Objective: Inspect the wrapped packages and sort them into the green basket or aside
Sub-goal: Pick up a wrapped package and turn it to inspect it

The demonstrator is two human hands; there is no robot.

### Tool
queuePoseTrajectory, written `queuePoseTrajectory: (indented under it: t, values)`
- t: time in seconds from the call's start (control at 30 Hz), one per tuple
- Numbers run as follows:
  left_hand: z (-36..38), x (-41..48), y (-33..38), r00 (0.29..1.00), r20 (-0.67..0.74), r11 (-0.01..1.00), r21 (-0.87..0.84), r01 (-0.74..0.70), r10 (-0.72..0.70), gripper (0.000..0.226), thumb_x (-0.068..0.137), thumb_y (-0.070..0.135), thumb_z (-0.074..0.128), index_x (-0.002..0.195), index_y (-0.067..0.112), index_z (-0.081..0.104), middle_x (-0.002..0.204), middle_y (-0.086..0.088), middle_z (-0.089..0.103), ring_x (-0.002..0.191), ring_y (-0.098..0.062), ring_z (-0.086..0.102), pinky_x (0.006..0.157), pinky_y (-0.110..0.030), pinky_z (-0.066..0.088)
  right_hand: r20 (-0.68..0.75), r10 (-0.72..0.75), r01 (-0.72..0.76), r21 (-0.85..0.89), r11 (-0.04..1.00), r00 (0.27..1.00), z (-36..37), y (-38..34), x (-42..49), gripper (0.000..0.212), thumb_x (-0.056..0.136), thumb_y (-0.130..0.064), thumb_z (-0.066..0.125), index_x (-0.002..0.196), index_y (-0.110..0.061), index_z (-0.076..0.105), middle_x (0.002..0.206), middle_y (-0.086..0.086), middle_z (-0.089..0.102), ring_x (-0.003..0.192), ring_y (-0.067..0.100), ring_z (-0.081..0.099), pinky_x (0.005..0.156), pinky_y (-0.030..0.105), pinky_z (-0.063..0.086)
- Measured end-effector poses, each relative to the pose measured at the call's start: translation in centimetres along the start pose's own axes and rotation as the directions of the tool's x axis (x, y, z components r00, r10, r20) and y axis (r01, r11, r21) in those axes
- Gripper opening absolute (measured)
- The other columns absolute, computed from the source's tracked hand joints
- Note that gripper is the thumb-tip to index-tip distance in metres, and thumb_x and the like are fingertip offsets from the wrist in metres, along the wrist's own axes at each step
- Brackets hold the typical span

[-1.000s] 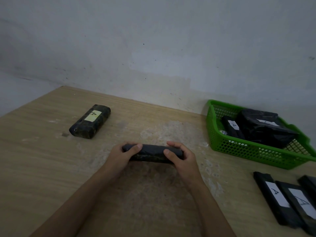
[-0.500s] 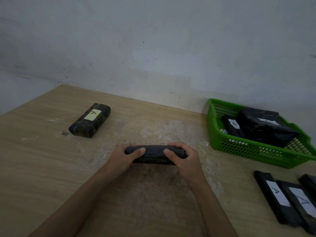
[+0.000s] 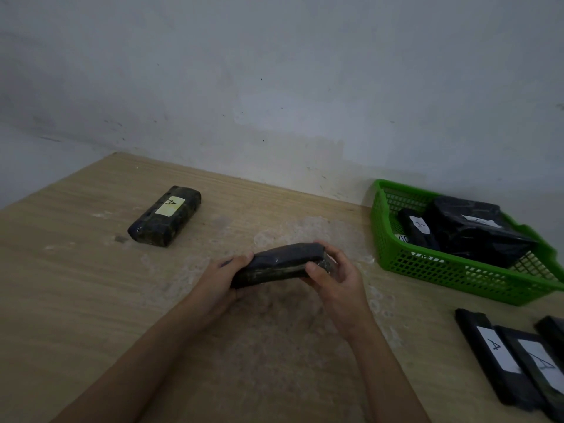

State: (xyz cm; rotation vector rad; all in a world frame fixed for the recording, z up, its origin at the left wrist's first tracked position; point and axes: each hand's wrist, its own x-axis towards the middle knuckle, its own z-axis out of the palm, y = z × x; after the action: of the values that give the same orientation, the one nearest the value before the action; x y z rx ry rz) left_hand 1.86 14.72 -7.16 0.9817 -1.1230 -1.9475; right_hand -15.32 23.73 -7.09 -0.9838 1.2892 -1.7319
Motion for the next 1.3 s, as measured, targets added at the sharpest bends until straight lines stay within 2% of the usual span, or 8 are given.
queuePoseTrajectory:
  t: [0.1,0.2,0.33,0.5,1.0,1.13,1.2,1.3]
  values:
    - [-0.5,-0.1,-0.2,0.989,0.029,0.964,0.223,-0.147,0.144,0.02,0.093,0.027,0.051,0.095,0.015,0.067,0.096,-0.01,0.065,0.087,-0.02,0.064,0.072,-0.032,0.056,0.018,-0.039,0.038,0.063,0.997,0.999,0.2,-0.6,0.0,0.04,0.07,-0.016,0.069,0.108,-0.008,0.064,0.097,0.005,0.074,0.094,0.021,0.069,0.084,0.034,0.057]
    - [-1.2,-0.6,-0.3,0.887,0.18,0.704,0.55,-0.45,0.426,0.019,0.088,0.036,0.052,0.106,0.039,0.059,0.105,0.007,0.066,0.093,-0.006,0.063,0.076,-0.018,0.049,0.017,-0.051,0.05,0.07,0.996,0.999,0.3,-1.2,-0.3,0.04,0.065,-0.02,0.072,0.103,-0.008,0.067,0.09,0.004,0.075,0.087,0.021,0.07,0.074,0.029,0.058]
    - [-0.3,-1.1,-0.3,0.709,0.375,0.453,0.571,-0.684,0.597,0.035,0.082,0.047,0.051,0.116,0.037,0.055,0.103,0.023,0.062,0.095,0.007,0.059,0.078,-0.006,0.046,0.071,-0.103,0.107,-0.056,0.993,0.992,1.1,-1.4,-0.9,0.031,0.068,-0.017,0.07,0.098,-0.011,0.07,0.085,0.003,0.075,0.08,0.019,0.071,0.065,0.025,0.057]
    - [0.7,-1.3,-0.3,0.565,0.448,0.27,0.566,-0.779,0.693,0.04,0.089,0.051,0.047,0.119,0.027,0.059,0.09,0.006,0.06,0.081,-0.003,0.055,0.068,-0.011,0.043,0.107,-0.221,0.238,-0.192,0.952,0.969,2.5,-1.3,-1.6,0.015,0.081,-0.005,0.067,0.09,-0.015,0.072,0.072,-0.009,0.073,0.068,0.005,0.069,0.061,0.017,0.052]
    - [0.5,-1.1,0.2,0.601,0.296,0.41,0.509,-0.757,0.742,0.024,0.069,0.038,0.068,0.091,0.029,0.067,0.082,0.005,0.062,0.072,-0.007,0.059,0.063,-0.024,0.05,0.113,-0.453,0.463,-0.334,0.821,0.884,2.9,-1.0,-1.9,0.022,0.077,-0.013,0.073,0.099,-0.011,0.074,0.095,0.0,0.075,0.089,0.01,0.071,0.078,0.023,0.056]
    - [-0.1,-1.0,-0.2,0.655,0.362,0.477,0.47,-0.743,0.663,0.031,0.072,0.039,0.066,0.103,0.041,0.066,0.109,0.013,0.062,0.105,-0.002,0.057,0.087,-0.014,0.047,0.141,-0.602,0.587,-0.475,0.655,0.786,2.7,-0.8,-1.7,0.025,0.078,-0.015,0.071,0.102,-0.007,0.073,0.099,0.001,0.073,0.093,0.004,0.069,0.08,0.02,0.055]
    - [-0.1,-0.9,-0.4,0.758,0.343,0.573,0.502,-0.647,0.555,0.049,0.07,0.042,0.06,0.118,0.048,0.053,0.13,0.012,0.048,0.12,-0.002,0.046,0.094,-0.015,0.041,0.176,-0.656,0.641,-0.498,0.584,0.734,2.6,-0.6,-1.5,0.026,0.079,-0.016,0.072,0.103,-0.006,0.072,0.104,0.003,0.072,0.099,0.006,0.068,0.085,0.023,0.055]
    - [1.0,-0.9,0.2,0.966,0.003,0.933,0.256,-0.251,0.259,0.055,0.071,0.039,0.059,0.124,0.028,0.05,0.13,-0.006,0.047,0.109,-0.018,0.048,0.083,-0.03,0.039,0.252,-0.684,0.697,-0.503,0.511,0.684,2.4,-0.2,-1.3,0.028,0.076,-0.016,0.075,0.101,-0.005,0.072,0.108,0.004,0.07,0.107,0.011,0.065,0.093,0.028,0.053]
